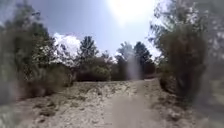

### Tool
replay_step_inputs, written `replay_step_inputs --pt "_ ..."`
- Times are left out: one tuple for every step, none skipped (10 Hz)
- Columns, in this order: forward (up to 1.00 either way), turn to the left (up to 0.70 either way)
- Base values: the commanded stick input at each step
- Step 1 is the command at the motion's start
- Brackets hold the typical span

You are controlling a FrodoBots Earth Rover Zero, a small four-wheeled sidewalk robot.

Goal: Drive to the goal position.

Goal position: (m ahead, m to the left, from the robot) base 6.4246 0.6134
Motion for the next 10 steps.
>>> replay_step_inputs --pt "0.60 0.01" --pt "0.60 0.01" --pt "0.60 0.01" --pt "0.60 0.01" --pt "0.60 0.01" --pt "0.60 0.01" --pt "0.60 0.01" --pt "0.60 0.01" --pt "0.60 0.01" --pt "0.60 0.01"
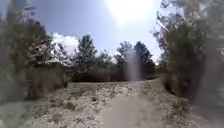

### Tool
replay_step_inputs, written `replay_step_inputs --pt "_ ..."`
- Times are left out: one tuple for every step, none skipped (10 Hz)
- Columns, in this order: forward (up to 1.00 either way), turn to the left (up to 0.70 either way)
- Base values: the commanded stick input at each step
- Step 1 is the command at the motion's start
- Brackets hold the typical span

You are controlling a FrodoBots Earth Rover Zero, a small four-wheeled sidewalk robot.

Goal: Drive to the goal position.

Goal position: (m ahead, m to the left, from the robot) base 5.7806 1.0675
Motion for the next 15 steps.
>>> replay_step_inputs --pt "0.60 0.01" --pt "0.60 0.01" --pt "0.60 0.01" --pt "0.60 0.01" --pt "0.60 0.01" --pt "0.60 0.01" --pt "0.60 0.01" --pt "0.60 0.01" --pt "0.60 0.01" --pt "0.60 0.01" --pt "0.60 0.01" --pt "0.60 0.01" --pt "0.60 0.01" --pt "0.60 0.01" --pt "0.60 0.01"
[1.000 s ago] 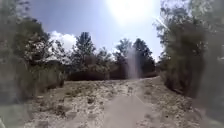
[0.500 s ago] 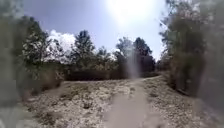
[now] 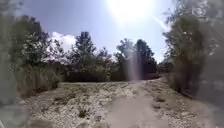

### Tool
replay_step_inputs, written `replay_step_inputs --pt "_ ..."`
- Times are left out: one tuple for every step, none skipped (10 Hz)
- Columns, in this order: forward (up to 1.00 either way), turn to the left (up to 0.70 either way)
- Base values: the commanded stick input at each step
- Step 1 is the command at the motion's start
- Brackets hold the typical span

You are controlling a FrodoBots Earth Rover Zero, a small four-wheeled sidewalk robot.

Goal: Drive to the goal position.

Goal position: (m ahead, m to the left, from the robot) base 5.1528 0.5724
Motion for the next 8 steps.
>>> replay_step_inputs --pt "0.60 0.01" --pt "0.60 0.01" --pt "0.60 0.01" --pt "0.60 0.01" --pt "0.60 0.01" --pt "0.60 0.01" --pt "0.60 0.01" --pt "0.60 0.01"
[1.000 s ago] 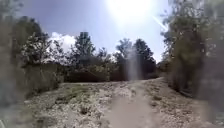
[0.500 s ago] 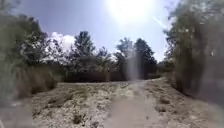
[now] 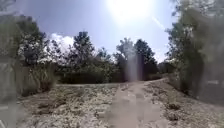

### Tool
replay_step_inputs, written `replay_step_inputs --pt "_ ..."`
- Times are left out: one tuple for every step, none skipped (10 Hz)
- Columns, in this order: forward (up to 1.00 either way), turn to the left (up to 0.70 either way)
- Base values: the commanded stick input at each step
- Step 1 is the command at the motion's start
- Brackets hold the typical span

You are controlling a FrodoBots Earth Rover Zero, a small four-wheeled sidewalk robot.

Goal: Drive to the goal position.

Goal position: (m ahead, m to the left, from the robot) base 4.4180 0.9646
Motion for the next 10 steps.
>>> replay_step_inputs --pt "0.60 0.01" --pt "0.60 0.01" --pt "0.60 0.01" --pt "0.60 0.01" --pt "0.60 0.01" --pt "0.60 0.01" --pt "0.60 0.01" --pt "0.60 0.01" --pt "0.60 0.01" --pt "0.60 0.01"
